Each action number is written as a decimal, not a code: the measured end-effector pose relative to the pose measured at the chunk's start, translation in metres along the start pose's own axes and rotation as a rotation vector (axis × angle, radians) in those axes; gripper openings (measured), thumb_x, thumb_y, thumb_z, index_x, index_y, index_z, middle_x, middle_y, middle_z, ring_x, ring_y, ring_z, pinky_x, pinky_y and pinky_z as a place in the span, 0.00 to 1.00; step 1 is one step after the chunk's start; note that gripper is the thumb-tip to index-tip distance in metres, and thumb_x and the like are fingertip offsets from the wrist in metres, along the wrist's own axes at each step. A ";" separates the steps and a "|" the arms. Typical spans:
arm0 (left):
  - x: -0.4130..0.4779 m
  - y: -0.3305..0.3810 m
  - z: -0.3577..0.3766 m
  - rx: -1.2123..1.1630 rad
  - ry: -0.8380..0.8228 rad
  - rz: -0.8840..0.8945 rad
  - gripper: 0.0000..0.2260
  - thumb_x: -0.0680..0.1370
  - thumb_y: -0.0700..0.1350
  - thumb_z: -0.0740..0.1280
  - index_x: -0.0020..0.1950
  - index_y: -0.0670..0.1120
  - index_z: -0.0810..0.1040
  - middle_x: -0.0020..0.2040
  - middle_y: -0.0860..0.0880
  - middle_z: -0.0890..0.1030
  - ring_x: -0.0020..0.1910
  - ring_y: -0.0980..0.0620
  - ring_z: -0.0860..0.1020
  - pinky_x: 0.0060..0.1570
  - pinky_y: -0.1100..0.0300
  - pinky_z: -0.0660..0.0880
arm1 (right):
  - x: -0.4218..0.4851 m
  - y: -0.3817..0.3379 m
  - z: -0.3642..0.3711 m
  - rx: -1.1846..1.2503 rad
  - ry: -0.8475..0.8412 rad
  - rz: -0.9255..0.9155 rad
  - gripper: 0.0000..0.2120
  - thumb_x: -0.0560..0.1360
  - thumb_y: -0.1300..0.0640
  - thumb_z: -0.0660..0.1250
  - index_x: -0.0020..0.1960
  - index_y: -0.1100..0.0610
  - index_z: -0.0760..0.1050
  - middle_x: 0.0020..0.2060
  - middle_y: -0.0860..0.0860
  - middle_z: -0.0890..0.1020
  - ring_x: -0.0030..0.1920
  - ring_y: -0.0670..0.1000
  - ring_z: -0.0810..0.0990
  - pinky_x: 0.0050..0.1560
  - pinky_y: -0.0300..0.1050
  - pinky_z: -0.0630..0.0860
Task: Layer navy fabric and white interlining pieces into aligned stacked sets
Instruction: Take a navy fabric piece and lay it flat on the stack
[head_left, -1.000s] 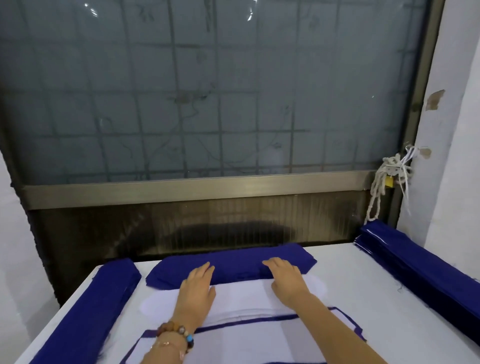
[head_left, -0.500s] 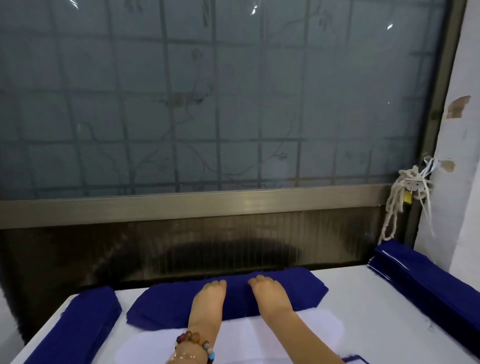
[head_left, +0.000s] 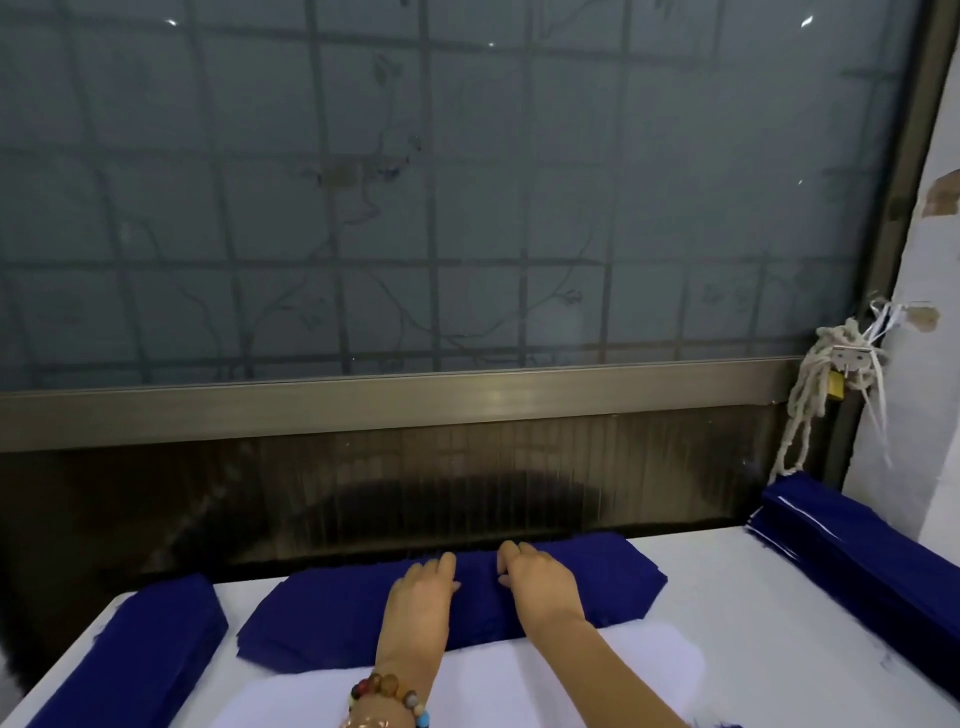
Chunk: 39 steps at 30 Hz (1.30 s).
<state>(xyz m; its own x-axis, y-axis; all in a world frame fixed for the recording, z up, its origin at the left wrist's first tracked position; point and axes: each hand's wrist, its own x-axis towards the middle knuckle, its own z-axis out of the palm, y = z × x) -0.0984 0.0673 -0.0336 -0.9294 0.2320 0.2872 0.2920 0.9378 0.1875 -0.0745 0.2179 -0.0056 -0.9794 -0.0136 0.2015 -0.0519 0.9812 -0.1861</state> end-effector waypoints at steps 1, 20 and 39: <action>-0.001 0.000 0.002 -0.005 0.012 -0.005 0.11 0.83 0.48 0.56 0.65 0.51 0.67 0.59 0.51 0.75 0.56 0.53 0.73 0.53 0.60 0.69 | 0.001 0.001 0.000 0.002 -0.001 -0.001 0.04 0.81 0.59 0.57 0.54 0.53 0.66 0.55 0.53 0.76 0.48 0.50 0.73 0.50 0.44 0.73; -0.008 -0.004 -0.002 0.009 0.041 0.072 0.22 0.83 0.53 0.54 0.78 0.54 0.55 0.73 0.55 0.61 0.72 0.55 0.59 0.71 0.57 0.57 | -0.001 0.015 0.018 -0.188 0.110 -0.244 0.22 0.78 0.64 0.61 0.70 0.60 0.59 0.67 0.57 0.64 0.59 0.53 0.73 0.53 0.45 0.76; 0.006 0.002 -0.051 -0.002 -0.216 0.305 0.07 0.80 0.46 0.61 0.56 0.46 0.74 0.59 0.49 0.71 0.59 0.50 0.69 0.62 0.55 0.66 | -0.005 0.019 0.016 -0.098 0.229 -0.290 0.09 0.77 0.50 0.65 0.54 0.52 0.71 0.49 0.47 0.75 0.48 0.47 0.74 0.50 0.40 0.70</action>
<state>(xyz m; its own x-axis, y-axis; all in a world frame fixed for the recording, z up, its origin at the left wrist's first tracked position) -0.0914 0.0576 0.0167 -0.8256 0.5502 0.1250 0.5632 0.8167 0.1256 -0.0740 0.2337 -0.0253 -0.8573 -0.2608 0.4439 -0.2908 0.9568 0.0006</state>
